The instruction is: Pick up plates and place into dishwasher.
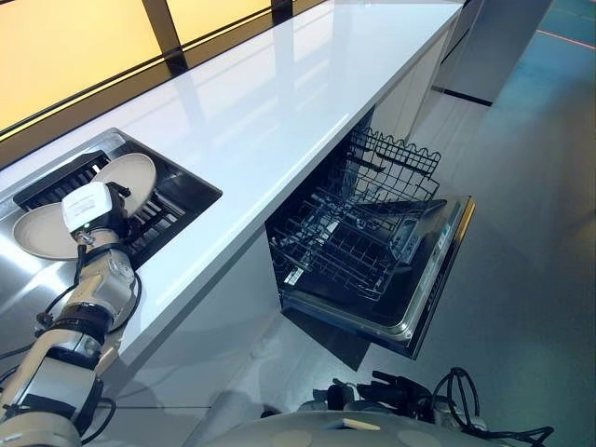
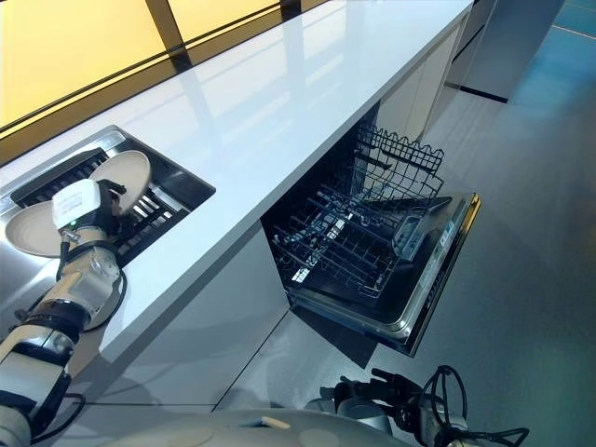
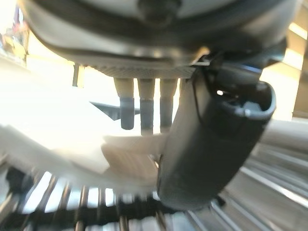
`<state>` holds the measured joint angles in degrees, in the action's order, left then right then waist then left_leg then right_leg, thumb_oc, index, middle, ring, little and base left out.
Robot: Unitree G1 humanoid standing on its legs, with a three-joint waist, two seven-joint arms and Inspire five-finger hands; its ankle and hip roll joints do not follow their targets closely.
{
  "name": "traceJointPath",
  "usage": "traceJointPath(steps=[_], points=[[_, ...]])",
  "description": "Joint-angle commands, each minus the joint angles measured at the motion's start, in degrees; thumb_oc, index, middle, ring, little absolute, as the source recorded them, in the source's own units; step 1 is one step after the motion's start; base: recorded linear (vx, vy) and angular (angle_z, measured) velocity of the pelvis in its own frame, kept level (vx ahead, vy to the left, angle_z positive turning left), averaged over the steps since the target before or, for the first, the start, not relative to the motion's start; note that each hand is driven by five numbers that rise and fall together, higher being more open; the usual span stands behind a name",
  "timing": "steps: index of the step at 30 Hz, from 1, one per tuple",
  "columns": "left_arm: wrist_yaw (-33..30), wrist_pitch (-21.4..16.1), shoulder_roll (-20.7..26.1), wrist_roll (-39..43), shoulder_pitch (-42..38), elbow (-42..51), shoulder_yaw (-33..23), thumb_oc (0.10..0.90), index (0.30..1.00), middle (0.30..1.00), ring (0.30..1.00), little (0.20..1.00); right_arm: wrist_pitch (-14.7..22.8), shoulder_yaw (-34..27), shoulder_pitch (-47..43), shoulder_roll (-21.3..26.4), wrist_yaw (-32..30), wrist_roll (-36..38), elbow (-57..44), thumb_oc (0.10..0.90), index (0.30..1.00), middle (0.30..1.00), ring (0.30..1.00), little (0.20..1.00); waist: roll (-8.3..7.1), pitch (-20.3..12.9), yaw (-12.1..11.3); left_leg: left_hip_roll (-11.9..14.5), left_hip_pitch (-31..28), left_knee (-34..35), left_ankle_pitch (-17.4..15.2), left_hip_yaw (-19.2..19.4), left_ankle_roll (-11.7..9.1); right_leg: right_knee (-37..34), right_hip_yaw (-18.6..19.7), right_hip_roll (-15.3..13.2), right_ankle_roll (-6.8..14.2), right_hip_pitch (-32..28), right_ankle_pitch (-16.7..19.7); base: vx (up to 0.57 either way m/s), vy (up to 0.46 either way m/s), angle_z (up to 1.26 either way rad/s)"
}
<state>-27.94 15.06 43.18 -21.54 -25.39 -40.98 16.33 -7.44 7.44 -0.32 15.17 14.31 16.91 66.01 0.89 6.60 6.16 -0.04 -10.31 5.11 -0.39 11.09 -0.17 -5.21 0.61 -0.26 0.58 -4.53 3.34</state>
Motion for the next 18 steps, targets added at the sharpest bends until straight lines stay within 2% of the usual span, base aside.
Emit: traceJointPath(steps=[1,9,15,18], points=[[0.3,-0.9,1.5,-3.5,-7.3,-3.8,0.0,0.100,0.300,0.300,0.300,0.200,-0.6,1.8,3.9,2.6,1.0,-2.1,2.2,0.800,0.900,0.900,0.900,0.900,1.09,0.3,2.2,-5.1,4.2,-10.3,-10.2,-0.7,4.8,9.3,-0.8,1.4,3.7,2.0,-9.0,-0.02,-0.009,-0.05],[-3.1,-2.4,3.3,-1.9,-8.0,-0.8,-0.6,0.100,0.300,0.300,0.300,0.200,0.2,2.3,3.5,2.6,1.8,-3.3,2.7,0.800,0.900,0.900,0.900,0.900,1.56,-0.4,1.5,-4.9,3.6,-7.7,-8.9,-2.4,4.2,9.0,-1.7,1.8,3.4,1.8,-9.2,-0.04,-0.035,0.00],[-7.2,-6.7,4.6,4.3,-7.2,6.5,-3.8,0.100,0.300,0.300,0.300,0.200,0.6,2.3,3.6,2.3,1.7,-2.2,2.9,0.800,0.900,0.900,0.900,0.900,1.99,-1.0,0.0,-3.6,2.7,-1.9,-5.0,-5.5,2.0,7.9,-4.0,2.5,3.2,0.8,-9.5,-0.07,-0.080,0.11],[-8.3,-10.0,4.2,8.9,-6.2,10.3,-6.9,0.100,0.300,0.300,0.300,0.200,0.5,1.7,3.5,2.4,1.7,-2.1,3.2,0.800,0.900,0.900,0.900,0.900,1.87,-1.1,-0.6,-3.0,3.0,-1.7,-4.4,-6.4,1.0,7.5,-4.9,2.7,2.9,0.5,-9.8,-0.05,-0.077,0.29]])
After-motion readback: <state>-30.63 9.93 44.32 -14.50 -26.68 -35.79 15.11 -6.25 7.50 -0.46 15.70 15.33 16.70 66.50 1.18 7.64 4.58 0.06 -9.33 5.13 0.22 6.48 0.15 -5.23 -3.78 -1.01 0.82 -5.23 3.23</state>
